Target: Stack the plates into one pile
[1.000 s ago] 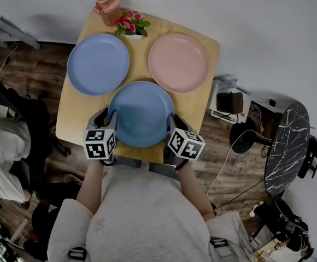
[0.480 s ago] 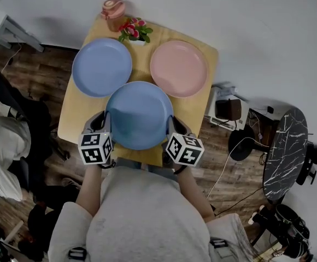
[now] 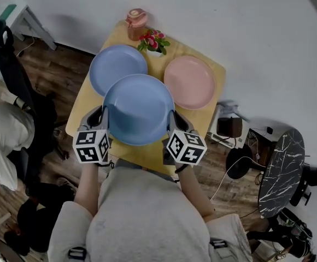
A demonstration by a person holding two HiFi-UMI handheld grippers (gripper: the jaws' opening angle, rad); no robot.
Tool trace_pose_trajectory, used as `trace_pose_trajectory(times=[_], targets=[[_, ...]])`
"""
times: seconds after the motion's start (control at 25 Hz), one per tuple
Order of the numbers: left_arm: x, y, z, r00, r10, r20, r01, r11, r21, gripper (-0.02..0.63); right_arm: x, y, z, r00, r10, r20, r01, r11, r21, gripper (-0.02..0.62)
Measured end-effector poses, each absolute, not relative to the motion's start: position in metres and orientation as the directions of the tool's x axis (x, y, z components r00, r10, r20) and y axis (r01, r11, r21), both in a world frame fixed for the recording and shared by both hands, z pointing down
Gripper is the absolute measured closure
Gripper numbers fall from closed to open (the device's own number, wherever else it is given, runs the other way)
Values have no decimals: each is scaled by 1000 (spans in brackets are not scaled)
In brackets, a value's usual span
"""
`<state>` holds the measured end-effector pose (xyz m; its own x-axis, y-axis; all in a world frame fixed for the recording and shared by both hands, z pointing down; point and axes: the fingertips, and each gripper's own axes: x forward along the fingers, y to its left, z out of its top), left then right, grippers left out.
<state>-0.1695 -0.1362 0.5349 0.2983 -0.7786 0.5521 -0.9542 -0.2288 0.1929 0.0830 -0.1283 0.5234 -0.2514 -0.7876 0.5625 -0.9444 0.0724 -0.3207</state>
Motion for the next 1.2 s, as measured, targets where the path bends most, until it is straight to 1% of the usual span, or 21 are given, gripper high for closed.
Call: trace_pose_trajectory(times=[0.24,0.52,0.84,1.2], targets=[[-203,-156,512,257,-827,500,-965,-191,180,518,49,-163,501,-305,-809,503,-935,156,-318,578],[-232,-184,505,249,-841,479,-966,-183,181,515,18,-202,490,-321,-819,476,-942,224,-249,577],[-249,-233,512,277,-823,497,-960,-212,184,511,0,-248,495,-308,-811,498,-948,216,-233,575],[-256,-272,547,294,-771,565,-955,-205,217,511,-8,-287,530,-276,-768,577,-960,190,-207,575]])
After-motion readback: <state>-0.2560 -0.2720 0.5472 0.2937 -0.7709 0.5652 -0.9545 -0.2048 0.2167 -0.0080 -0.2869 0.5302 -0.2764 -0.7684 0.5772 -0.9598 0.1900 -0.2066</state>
